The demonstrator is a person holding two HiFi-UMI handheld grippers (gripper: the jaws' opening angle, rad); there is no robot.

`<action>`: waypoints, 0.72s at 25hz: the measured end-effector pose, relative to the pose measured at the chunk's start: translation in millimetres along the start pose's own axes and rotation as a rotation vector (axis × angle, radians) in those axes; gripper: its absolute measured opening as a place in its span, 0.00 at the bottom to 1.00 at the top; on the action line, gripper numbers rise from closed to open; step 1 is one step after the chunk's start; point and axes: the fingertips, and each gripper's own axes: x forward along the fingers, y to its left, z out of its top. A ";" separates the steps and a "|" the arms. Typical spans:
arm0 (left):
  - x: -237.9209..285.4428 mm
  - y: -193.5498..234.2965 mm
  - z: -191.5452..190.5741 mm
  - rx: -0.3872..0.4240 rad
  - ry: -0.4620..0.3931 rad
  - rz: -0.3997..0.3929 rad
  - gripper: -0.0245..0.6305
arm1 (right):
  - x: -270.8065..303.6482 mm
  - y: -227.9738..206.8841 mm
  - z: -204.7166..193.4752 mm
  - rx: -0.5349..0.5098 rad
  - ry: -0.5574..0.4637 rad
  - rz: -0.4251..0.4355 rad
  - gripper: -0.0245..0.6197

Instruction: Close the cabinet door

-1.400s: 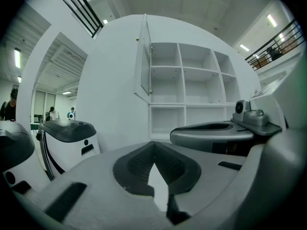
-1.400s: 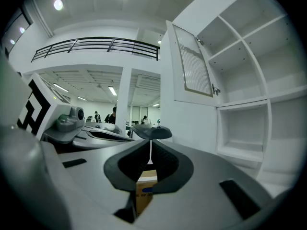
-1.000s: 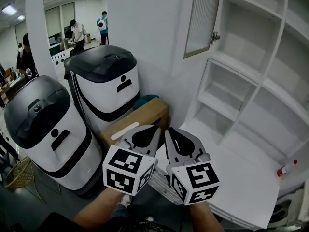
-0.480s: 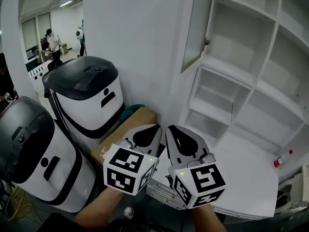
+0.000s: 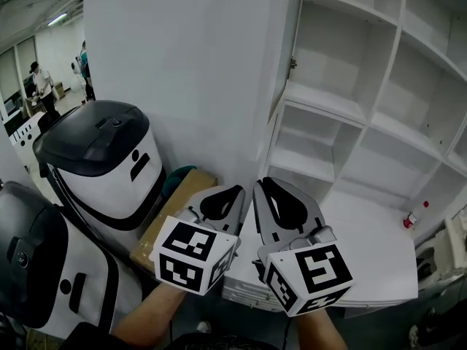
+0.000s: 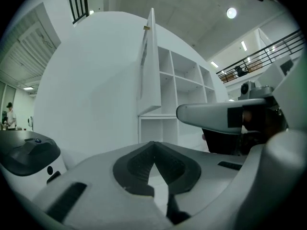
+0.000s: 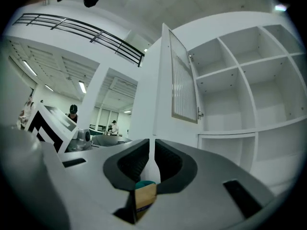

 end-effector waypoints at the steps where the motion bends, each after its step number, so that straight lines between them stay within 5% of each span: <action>1: 0.6 1.6 2.0 0.004 -0.002 -0.016 0.05 | 1.8 -1.3 4.1 -0.004 -0.004 -0.019 0.08; 18: 10.1 13.9 24.7 0.017 -0.048 -0.243 0.05 | 43.2 -7.3 33.8 -0.048 0.030 -0.273 0.29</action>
